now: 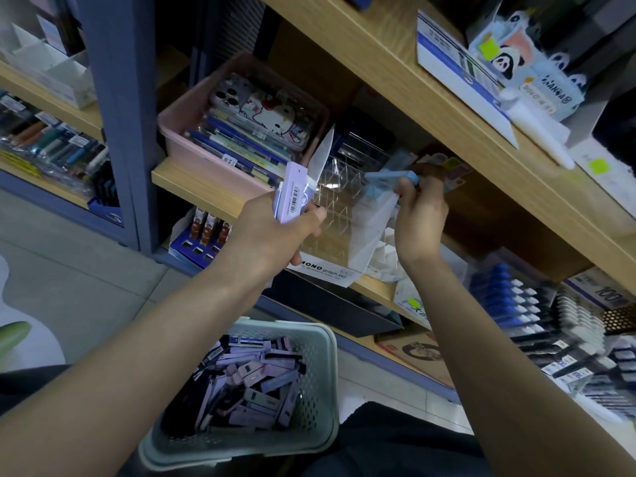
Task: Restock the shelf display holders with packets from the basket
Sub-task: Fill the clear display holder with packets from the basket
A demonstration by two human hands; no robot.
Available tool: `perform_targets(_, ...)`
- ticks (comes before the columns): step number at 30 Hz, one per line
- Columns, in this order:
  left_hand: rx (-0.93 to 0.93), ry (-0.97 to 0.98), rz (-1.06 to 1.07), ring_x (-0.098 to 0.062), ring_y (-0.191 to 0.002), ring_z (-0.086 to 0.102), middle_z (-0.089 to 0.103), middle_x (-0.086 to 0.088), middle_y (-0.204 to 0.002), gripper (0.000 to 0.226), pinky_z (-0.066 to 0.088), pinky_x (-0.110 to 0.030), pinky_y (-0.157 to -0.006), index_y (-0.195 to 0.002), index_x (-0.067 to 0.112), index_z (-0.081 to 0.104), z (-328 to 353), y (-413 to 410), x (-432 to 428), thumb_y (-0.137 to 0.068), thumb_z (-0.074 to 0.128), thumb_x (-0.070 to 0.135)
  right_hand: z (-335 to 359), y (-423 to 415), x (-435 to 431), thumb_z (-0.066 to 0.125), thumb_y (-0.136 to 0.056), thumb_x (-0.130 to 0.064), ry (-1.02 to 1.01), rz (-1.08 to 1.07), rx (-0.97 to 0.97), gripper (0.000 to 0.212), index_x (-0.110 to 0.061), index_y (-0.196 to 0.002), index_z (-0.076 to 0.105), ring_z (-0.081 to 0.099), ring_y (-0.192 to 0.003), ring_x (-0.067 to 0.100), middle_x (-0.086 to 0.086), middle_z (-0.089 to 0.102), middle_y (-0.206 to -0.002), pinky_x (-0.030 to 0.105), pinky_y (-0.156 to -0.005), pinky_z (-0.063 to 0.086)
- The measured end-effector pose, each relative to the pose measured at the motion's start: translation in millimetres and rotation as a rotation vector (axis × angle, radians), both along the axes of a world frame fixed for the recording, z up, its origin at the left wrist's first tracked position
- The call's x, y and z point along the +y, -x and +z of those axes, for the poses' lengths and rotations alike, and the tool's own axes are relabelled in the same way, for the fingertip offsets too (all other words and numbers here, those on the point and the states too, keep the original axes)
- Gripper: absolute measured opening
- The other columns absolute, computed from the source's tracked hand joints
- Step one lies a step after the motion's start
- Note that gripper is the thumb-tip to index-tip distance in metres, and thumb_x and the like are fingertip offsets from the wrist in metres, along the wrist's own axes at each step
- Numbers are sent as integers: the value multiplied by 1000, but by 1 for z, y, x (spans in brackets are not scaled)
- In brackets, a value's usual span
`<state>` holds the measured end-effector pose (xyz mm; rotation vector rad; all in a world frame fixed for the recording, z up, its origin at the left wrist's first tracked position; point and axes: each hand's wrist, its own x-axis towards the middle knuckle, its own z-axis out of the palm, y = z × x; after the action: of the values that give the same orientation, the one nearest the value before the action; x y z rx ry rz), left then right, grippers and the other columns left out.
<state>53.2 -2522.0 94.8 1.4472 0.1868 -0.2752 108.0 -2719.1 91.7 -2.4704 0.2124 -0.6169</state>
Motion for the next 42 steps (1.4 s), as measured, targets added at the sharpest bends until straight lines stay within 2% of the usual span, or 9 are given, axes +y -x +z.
perform_targets(10, -13, 0, -34, 3, -35, 44, 62, 8, -68, 11, 38, -9, -39, -81, 28, 55, -3, -2, -6, -91, 57, 29, 2, -14, -11, 42, -100, -19, 104, 7, 67, 26, -10, -121, 55, 39, -93, 4, -3, 44, -107, 1, -72, 26)
perform_targets(15, 3, 0, -86, 3, -36, 45, 63, 8, -72, 5, 35, -9, -37, -93, 24, 57, -6, -2, -9, -91, 56, 29, -5, -22, -12, 47, -98, -21, 149, -80, 39, 29, -8, -123, 52, 56, -102, 20, 12, 58, -116, 22, -78, 40)
perform_targets(19, 28, 9, -118, 1, -36, 44, 63, 4, -78, 17, 34, -10, -36, -107, 20, 57, -7, -1, -10, -91, 57, 26, -4, -25, -12, 50, -97, -24, 100, -155, 95, 25, -3, -110, 54, 60, -88, 19, 7, 59, -98, 26, -71, 45)
perform_targets(24, 45, -36, -183, -2, -39, 44, 64, 6, -78, 8, 34, -12, -37, -95, 22, 59, -9, -3, -10, -91, 58, 28, -5, -11, -3, 50, -95, -26, 265, -133, 14, 28, -3, -111, 54, 57, -94, 21, 15, 58, -108, 22, -74, 40)
perform_targets(26, 52, -97, -268, -3, -38, 43, 64, 5, -78, 6, 33, -13, -37, -91, 21, 59, -12, -3, -9, -90, 60, 26, 0, 13, 13, 46, -97, -22, 142, 77, -22, 13, -13, -104, 52, 53, -85, 9, 11, 57, -101, 13, -72, 37)
perform_targets(31, 44, -237, -502, -6, -38, 44, 60, 2, -67, 11, 32, -12, -36, -85, 14, 58, -16, 4, -9, -86, 64, 22, 2, 64, 40, 51, -94, -25, -136, 565, 329, 12, -22, -97, 62, 50, -84, -3, -5, 51, -90, 11, -79, 38)
perform_targets(35, 44, -238, -529, -5, -39, 42, 49, 13, -39, 15, 30, -12, -37, -84, 13, 61, -11, 10, -11, -83, 67, 26, 10, 73, 40, 59, -90, -12, -398, 539, 392, 4, -16, -89, 62, 55, -71, 4, -3, 59, -83, 20, -68, 46)
perform_targets(39, 37, -102, -344, 0, -35, 40, 47, 12, -37, 10, 32, -12, -36, -82, 21, 62, -3, 8, -9, -82, 68, 29, 21, 78, 32, 48, -94, -6, -794, 410, 335, 10, -9, -87, 55, 63, -64, 7, -1, 66, -74, 17, -61, 51)
perform_targets(42, 1, -47, -210, 1, -34, 40, 45, 11, -37, 9, 33, -11, -36, -81, 20, 64, 2, 8, -10, -84, 66, 28, 24, 82, 23, 50, -93, -9, -875, 347, 341, 6, -7, -89, 55, 67, -67, 10, 4, 67, -75, 18, -64, 53)
